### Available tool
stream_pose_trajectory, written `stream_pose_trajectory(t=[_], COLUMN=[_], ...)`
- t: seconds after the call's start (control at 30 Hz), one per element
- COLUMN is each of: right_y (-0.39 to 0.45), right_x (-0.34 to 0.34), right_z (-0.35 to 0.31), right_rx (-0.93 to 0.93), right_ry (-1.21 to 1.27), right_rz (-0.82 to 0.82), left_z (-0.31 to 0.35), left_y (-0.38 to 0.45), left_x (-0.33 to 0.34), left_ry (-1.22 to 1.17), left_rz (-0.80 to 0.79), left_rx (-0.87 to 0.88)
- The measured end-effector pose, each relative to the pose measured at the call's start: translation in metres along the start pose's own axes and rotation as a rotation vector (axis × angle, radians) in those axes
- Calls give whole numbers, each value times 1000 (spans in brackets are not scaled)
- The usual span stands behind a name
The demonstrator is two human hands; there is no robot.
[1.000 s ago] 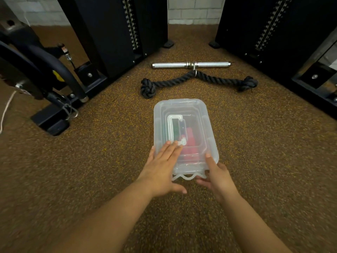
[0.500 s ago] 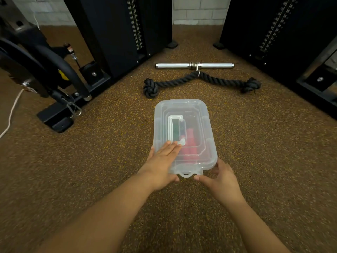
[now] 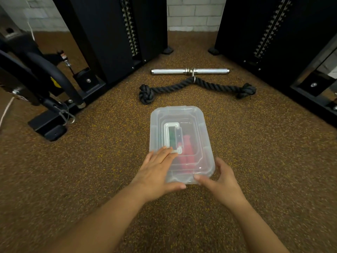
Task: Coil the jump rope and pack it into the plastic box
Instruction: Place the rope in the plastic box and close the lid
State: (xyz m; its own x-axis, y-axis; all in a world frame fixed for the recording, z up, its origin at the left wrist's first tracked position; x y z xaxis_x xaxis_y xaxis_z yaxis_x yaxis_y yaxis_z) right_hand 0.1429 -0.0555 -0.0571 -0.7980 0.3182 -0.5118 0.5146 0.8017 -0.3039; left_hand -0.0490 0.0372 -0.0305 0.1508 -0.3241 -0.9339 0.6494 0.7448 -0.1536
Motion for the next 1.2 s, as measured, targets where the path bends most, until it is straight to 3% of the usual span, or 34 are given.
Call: stream_pose_trajectory(t=[0.13,0.27,0.47,0.73,0.97,1.2], right_y=[32,89,184,235,247,242], right_x=[-3,4,19,36,31,29], right_z=[-18,-48,-97,-129,-121,-112], right_rx=[-15,-51,-129,78,166,110], right_ry=[103,64,-52,-244,-25,41], right_rz=[59,72,80,-230,-619,-615], left_z=[-13,-25,-36,-51,-57,-52], left_y=[29,74,131,172,175,186], left_x=[-3,-9,-14,-20,-23,-27], left_ry=[-37,-84,-41,49,45,5], left_rz=[114,108,120,148,159,74], left_rx=[-102,-208,-194,-84,-18,-185])
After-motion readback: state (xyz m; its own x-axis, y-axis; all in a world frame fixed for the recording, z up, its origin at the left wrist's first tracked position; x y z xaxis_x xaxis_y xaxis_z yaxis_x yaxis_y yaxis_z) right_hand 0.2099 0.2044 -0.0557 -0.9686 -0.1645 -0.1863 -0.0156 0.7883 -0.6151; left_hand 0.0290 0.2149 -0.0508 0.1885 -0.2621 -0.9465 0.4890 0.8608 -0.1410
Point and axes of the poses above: each hand's wrist, its own y-axis towards the middle knuckle, its own x-axis out of the palm, z = x × y, the point moved 2 cm from there along y, towards the middle knuckle, and after that the axes turned 6 degrees about z, right-handed, at the moved point
